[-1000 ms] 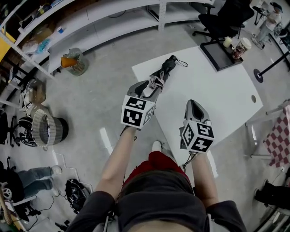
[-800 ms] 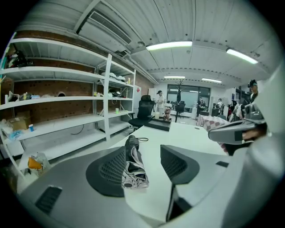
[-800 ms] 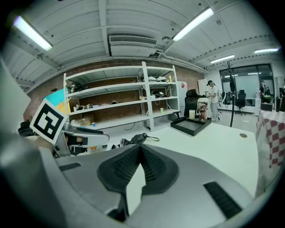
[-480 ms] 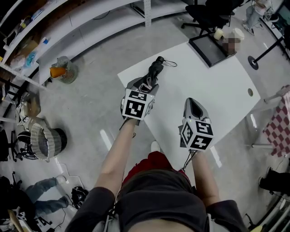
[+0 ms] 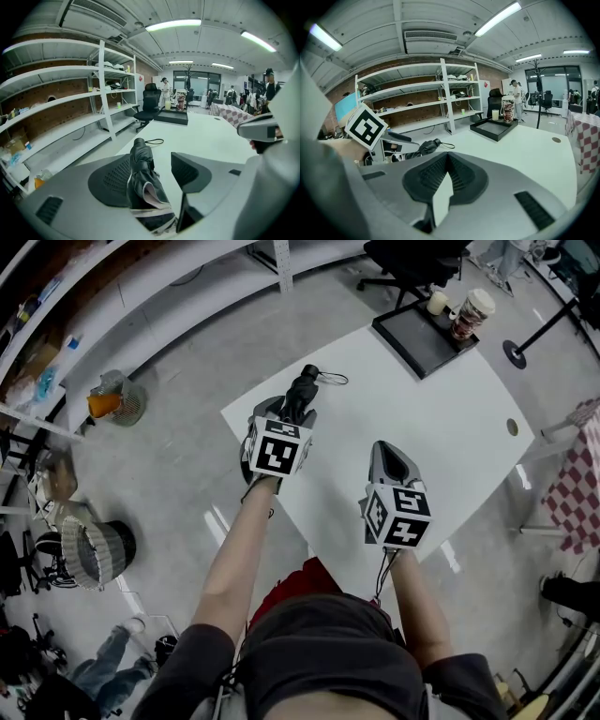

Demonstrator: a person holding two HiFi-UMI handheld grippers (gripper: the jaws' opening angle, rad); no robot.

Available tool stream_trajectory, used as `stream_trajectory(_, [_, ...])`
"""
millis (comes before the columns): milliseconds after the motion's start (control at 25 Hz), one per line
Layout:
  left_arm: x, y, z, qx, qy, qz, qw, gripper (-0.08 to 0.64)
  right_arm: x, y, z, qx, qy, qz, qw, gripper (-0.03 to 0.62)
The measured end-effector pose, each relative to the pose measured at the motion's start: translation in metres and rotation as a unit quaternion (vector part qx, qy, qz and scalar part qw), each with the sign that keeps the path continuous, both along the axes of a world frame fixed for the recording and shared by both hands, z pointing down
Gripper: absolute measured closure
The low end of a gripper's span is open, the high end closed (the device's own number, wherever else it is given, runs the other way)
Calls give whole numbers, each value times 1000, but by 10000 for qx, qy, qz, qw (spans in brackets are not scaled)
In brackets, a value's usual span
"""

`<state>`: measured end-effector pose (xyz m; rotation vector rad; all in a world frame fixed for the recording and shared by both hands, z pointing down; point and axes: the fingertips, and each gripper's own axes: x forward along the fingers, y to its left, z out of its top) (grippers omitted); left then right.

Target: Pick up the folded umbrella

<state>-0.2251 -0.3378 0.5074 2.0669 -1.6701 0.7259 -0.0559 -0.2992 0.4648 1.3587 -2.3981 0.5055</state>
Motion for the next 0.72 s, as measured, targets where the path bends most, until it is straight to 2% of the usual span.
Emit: stream_trajectory(720, [-14, -30, 58, -948, -40, -199, 9953, 295, -7, -35, 27, -235, 112, -50, 9996, 574])
